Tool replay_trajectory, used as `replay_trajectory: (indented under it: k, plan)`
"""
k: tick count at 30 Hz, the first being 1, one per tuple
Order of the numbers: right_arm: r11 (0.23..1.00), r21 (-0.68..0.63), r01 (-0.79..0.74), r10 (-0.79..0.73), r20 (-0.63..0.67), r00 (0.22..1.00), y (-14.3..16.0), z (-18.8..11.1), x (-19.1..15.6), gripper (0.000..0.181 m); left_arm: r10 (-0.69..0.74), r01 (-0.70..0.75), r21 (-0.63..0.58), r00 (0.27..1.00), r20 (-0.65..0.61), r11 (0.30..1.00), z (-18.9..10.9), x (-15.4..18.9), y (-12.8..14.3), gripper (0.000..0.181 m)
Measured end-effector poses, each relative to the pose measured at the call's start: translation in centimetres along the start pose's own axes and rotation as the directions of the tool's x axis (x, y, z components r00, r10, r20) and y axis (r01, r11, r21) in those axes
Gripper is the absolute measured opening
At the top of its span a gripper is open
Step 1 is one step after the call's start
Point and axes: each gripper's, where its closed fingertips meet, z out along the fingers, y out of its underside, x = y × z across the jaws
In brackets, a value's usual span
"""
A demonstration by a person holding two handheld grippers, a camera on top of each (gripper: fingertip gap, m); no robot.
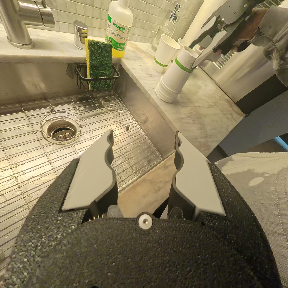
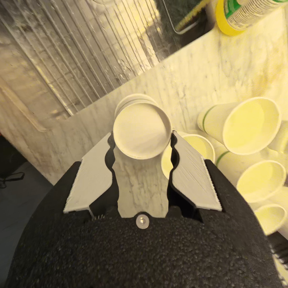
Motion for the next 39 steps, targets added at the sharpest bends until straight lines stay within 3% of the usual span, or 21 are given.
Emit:
replay_trajectory:
  k: [39]
  plan:
    - [0.997, 0.078, -0.014, 0.016, -0.029, 0.999, -0.5, -3.9, -0.4, 0.07, 0.026, -0.028, -0.023, 0.997, -0.066, 0.999, 1.7, 2.2, 0.6, 0.075]
